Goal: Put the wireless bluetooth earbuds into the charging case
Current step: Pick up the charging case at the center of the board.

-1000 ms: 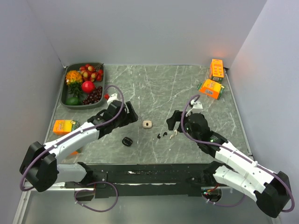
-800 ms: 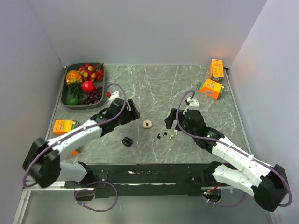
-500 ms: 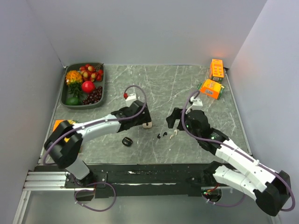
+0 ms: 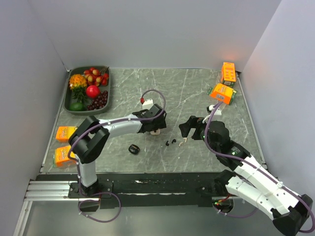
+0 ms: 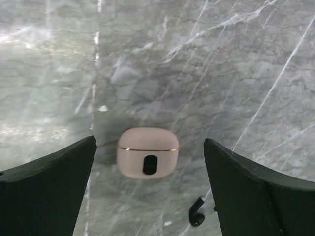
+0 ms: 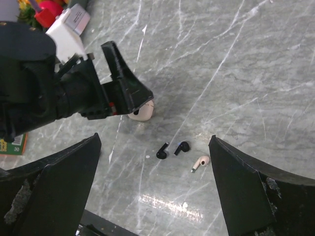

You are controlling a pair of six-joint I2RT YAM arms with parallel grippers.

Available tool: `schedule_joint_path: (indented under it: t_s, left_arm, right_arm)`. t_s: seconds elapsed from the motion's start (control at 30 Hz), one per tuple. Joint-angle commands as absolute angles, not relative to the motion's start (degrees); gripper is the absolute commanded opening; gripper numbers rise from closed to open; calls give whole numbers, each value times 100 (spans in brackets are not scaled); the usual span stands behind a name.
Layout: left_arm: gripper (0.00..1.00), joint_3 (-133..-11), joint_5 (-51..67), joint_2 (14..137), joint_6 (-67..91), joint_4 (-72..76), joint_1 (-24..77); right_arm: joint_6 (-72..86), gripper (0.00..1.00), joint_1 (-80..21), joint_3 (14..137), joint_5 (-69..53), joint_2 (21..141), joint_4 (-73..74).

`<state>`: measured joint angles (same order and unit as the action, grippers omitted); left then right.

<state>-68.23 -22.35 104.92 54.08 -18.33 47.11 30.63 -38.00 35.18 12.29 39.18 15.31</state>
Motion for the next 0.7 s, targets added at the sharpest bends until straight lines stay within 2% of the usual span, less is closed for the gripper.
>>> schedule_joint_path:
  t_s: [0.0, 0.2, 0.3, 0.67]
  left_arm:
    - [96, -7032, -2373, 10626, 5722, -1996, 4851]
    - [99, -7102, -2242, 10863, 5573, -2013, 4887]
    - [95, -7014, -2162, 10890, 5450, -1969, 4895]
    - [92, -7224, -2434, 11100, 4914, -2513, 4922]
  right_arm:
    - [3111, 100, -3797, 3507, 1143, 3964, 1582]
    - [3067, 100, -3788, 3472, 1169, 3832, 1635]
    - [3067, 100, -3788, 3428, 1195, 3744, 1643]
    - [3129, 100, -3788, 3375, 1195, 3832, 1608]
